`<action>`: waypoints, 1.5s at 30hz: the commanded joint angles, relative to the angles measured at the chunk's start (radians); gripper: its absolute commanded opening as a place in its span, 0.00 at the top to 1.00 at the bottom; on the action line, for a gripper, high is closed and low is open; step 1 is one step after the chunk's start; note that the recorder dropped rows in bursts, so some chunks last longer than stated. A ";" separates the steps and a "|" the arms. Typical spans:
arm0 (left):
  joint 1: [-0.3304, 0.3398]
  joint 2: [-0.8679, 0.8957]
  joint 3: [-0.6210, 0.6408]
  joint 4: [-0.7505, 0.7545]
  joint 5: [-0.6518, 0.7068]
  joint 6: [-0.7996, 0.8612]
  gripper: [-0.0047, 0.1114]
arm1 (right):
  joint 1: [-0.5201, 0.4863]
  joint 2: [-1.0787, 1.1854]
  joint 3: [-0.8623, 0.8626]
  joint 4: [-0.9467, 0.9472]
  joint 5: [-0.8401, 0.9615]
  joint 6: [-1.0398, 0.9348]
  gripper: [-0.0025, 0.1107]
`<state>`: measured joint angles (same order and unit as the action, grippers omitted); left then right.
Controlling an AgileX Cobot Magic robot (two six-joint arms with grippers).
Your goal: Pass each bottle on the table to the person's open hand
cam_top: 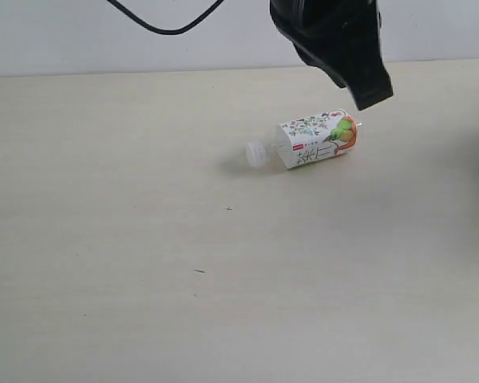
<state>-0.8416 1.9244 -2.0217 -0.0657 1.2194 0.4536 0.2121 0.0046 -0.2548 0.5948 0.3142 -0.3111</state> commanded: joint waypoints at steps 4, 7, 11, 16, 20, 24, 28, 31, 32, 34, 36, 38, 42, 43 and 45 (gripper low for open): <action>0.020 -0.021 0.104 -0.146 0.002 -0.194 0.94 | -0.003 -0.005 0.005 0.000 -0.002 -0.002 0.98; 0.026 -0.049 0.272 -0.210 -0.003 -0.234 0.94 | -0.003 -0.005 0.005 -0.004 -0.003 -0.002 0.98; 0.026 -0.184 0.580 -0.271 -0.291 -0.180 0.94 | -0.003 -0.005 0.005 -0.002 -0.003 -0.002 0.98; 0.026 -0.417 1.006 -0.395 -0.893 0.020 0.94 | -0.003 -0.005 0.005 -0.002 -0.003 -0.002 0.98; 0.026 -0.519 1.246 -0.357 -1.210 0.069 0.94 | -0.003 -0.005 0.005 -0.002 -0.003 -0.002 0.98; 0.026 -0.551 1.395 -0.342 -1.397 0.069 0.94 | -0.003 -0.005 0.005 -0.002 -0.003 -0.002 0.98; 0.027 -0.553 1.546 -0.338 -1.661 -0.002 0.94 | -0.003 -0.005 0.005 -0.002 -0.003 -0.002 0.98; 0.027 -0.556 1.637 -0.336 -1.778 -0.046 0.94 | -0.003 -0.005 0.005 -0.002 -0.003 -0.002 0.98; 0.027 -0.558 1.671 -0.336 -1.806 -0.048 0.94 | -0.003 -0.005 0.005 -0.002 -0.003 -0.002 0.98; 0.027 -0.567 1.741 -0.339 -1.872 -0.096 0.94 | -0.003 -0.005 0.005 -0.002 -0.003 -0.002 0.98; 0.027 -0.577 1.810 -0.336 -1.960 -0.162 0.94 | -0.003 -0.005 0.005 -0.002 -0.003 0.000 0.98; 0.027 -0.579 1.877 -0.310 -2.057 -0.213 0.94 | -0.003 -0.005 0.005 -0.002 -0.003 0.000 0.98; 0.027 -0.579 1.970 -0.250 -2.248 -0.297 0.94 | -0.003 -0.005 0.005 -0.002 -0.003 0.000 0.98; 0.027 -0.579 1.975 -0.235 -2.283 -0.324 0.94 | -0.003 -0.005 0.005 -0.002 -0.003 -0.002 0.98; 0.027 -0.579 1.975 -0.197 -2.320 -0.332 0.94 | -0.003 -0.005 0.005 -0.002 -0.003 -0.002 0.98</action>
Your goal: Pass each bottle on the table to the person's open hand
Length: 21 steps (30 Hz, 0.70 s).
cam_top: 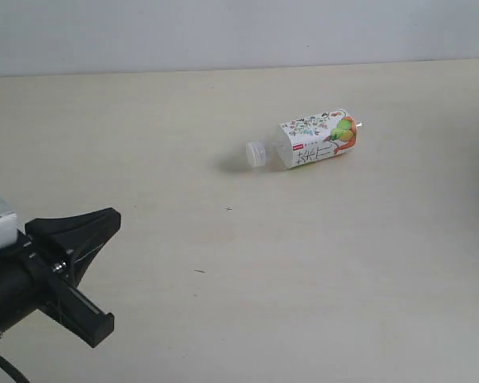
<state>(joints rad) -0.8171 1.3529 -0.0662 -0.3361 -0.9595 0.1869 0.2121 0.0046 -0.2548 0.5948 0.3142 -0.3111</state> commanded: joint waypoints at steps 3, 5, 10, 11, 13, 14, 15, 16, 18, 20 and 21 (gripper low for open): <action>0.003 -0.001 0.017 0.092 -0.145 -0.069 0.94 | -0.003 -0.005 0.005 -0.002 -0.003 -0.002 0.98; 0.003 0.009 0.017 0.092 -0.144 -0.088 0.94 | -0.003 -0.005 0.005 -0.002 -0.003 -0.002 0.98; 0.003 0.015 0.017 0.098 -0.158 -0.098 0.94 | -0.003 -0.005 0.005 -0.002 -0.003 -0.002 0.98; 0.003 0.015 0.017 0.098 -0.160 -0.098 0.94 | -0.003 -0.005 0.005 -0.002 -0.003 -0.002 0.98; 0.003 0.015 0.017 0.098 -0.163 -0.098 0.94 | -0.003 -0.005 0.005 -0.002 -0.003 -0.002 0.98; 0.003 0.015 0.017 0.098 -0.163 -0.098 0.94 | -0.003 -0.005 0.005 -0.002 -0.003 -0.002 0.98; 0.003 0.015 0.017 0.098 -0.163 -0.098 0.94 | -0.003 -0.005 0.005 -0.002 -0.003 -0.002 0.98; 0.003 0.015 0.017 0.098 -0.163 -0.098 0.94 | -0.003 -0.005 0.005 -0.002 -0.003 -0.002 0.98; 0.003 0.015 0.017 0.098 -0.163 -0.098 0.94 | -0.003 -0.005 0.005 -0.002 -0.003 -0.002 0.98; 0.003 0.015 0.017 0.098 -0.164 -0.098 0.94 | -0.003 -0.005 0.005 -0.002 -0.003 -0.002 0.98; 0.003 0.015 0.017 0.098 -0.164 -0.098 0.94 | -0.003 -0.005 0.005 -0.002 -0.003 -0.002 0.98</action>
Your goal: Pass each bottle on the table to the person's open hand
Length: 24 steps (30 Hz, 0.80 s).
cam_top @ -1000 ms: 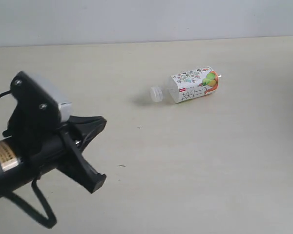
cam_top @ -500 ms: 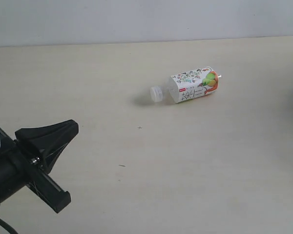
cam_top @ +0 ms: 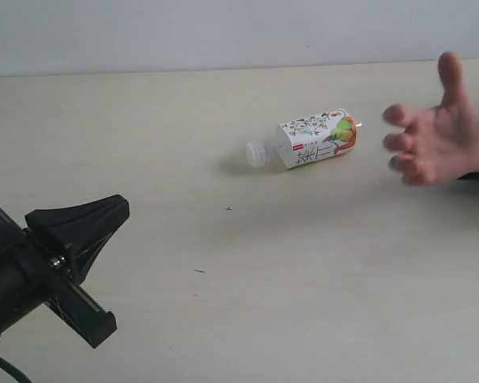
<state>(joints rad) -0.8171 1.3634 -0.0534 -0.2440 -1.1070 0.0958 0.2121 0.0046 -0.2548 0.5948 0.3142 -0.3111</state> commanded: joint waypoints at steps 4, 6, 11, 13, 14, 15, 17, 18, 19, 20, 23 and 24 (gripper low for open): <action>0.003 0.005 0.004 0.006 -0.025 -0.007 0.94 | -0.003 -0.005 0.005 -0.002 -0.003 -0.002 0.98; 0.003 0.005 0.000 0.013 -0.029 -0.007 0.94 | -0.003 -0.005 0.005 -0.002 -0.003 -0.002 0.98; 0.003 0.007 -0.008 0.055 -0.022 0.000 0.94 | -0.003 -0.005 0.005 -0.002 -0.003 -0.002 0.98; 0.003 0.007 -0.015 0.050 -0.022 0.001 0.94 | -0.003 -0.005 0.005 -0.002 -0.003 -0.002 0.98; 0.003 0.007 -0.029 0.043 -0.022 0.005 0.94 | -0.003 -0.005 0.005 -0.002 -0.003 -0.002 0.98; 0.003 0.007 -0.051 0.032 -0.018 0.012 0.94 | -0.003 -0.005 0.005 -0.002 -0.003 -0.002 0.98; 0.003 0.007 -0.128 0.007 0.029 0.025 0.94 | -0.003 -0.005 0.005 -0.002 -0.003 -0.002 0.98; 0.003 0.007 -0.186 -0.014 0.094 0.040 0.94 | -0.003 -0.005 0.005 -0.002 -0.003 -0.002 0.98; 0.007 0.007 -0.242 -0.029 0.193 0.073 0.94 | -0.003 -0.005 0.005 -0.002 -0.003 -0.002 0.98; 0.017 0.008 -0.322 -0.043 0.319 0.132 0.94 | -0.003 -0.005 0.005 -0.002 -0.003 -0.002 0.98; 0.070 0.038 -0.591 -0.090 0.731 0.304 0.94 | -0.003 -0.005 0.005 -0.002 -0.003 -0.002 0.98; 0.088 0.053 -0.663 -0.090 0.831 0.326 0.94 | -0.003 -0.005 0.005 -0.002 -0.003 -0.002 0.98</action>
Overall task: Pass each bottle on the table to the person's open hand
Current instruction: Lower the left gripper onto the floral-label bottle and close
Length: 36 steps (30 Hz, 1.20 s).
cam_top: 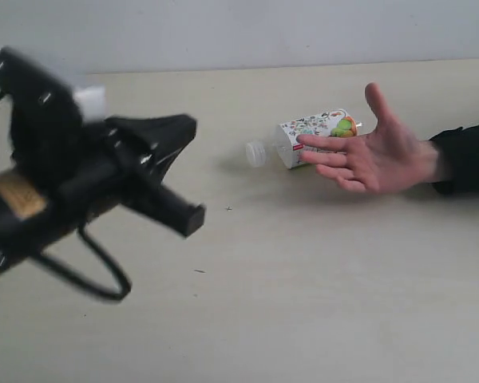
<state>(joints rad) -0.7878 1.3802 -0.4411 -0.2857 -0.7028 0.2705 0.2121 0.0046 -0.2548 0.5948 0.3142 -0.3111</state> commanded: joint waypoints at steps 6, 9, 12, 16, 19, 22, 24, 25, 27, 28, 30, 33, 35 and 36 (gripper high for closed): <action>0.191 0.195 -0.732 -0.023 1.023 0.157 0.94 | -0.003 -0.005 0.005 -0.002 -0.003 -0.002 0.98; 0.229 0.285 -0.893 0.042 1.195 0.157 0.94 | -0.003 -0.005 0.005 -0.002 -0.003 -0.002 0.98; 0.248 0.389 -1.037 0.105 1.326 0.157 0.94 | -0.003 -0.005 0.005 -0.002 -0.003 -0.002 0.98; 0.255 0.539 -1.235 0.136 1.436 0.182 0.94 | -0.003 -0.005 0.005 -0.002 -0.003 -0.002 0.98; 0.255 0.661 -1.389 0.136 1.521 0.235 0.96 | -0.003 -0.005 0.005 -0.002 -0.003 -0.002 0.98; 0.255 0.794 -1.557 0.136 1.624 0.279 0.96 | -0.003 -0.005 0.005 -0.002 -0.003 -0.002 0.98; 0.255 0.874 -1.666 0.133 1.694 0.306 0.96 | -0.003 -0.005 0.005 -0.002 -0.003 -0.002 0.98; 0.255 0.903 -1.714 0.132 1.717 0.315 0.96 | -0.003 -0.005 0.005 -0.002 -0.003 -0.002 0.98; 0.255 0.987 -1.830 0.115 1.770 0.344 0.96 | -0.003 -0.005 0.005 -0.002 -0.003 -0.002 0.98; 0.255 1.012 -1.864 0.112 1.777 0.350 0.96 | -0.003 -0.005 0.005 -0.002 -0.003 -0.002 0.98; 0.255 1.065 -1.923 0.095 1.780 0.355 0.94 | -0.003 -0.005 0.005 -0.002 -0.003 -0.002 0.98; 0.244 1.095 -1.938 0.035 1.733 0.389 0.63 | -0.003 -0.005 0.005 0.000 -0.003 -0.002 0.98; 0.237 1.099 -1.938 0.037 1.695 0.387 0.37 | -0.003 -0.005 0.005 0.005 -0.003 -0.002 0.98; 0.229 1.103 -1.938 0.049 1.683 0.381 0.32 | -0.003 -0.005 0.005 0.005 -0.003 -0.002 0.98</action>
<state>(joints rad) -0.5446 2.4796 -2.3687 -0.2314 1.0167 0.6546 0.2121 0.0046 -0.2548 0.5948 0.3142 -0.3111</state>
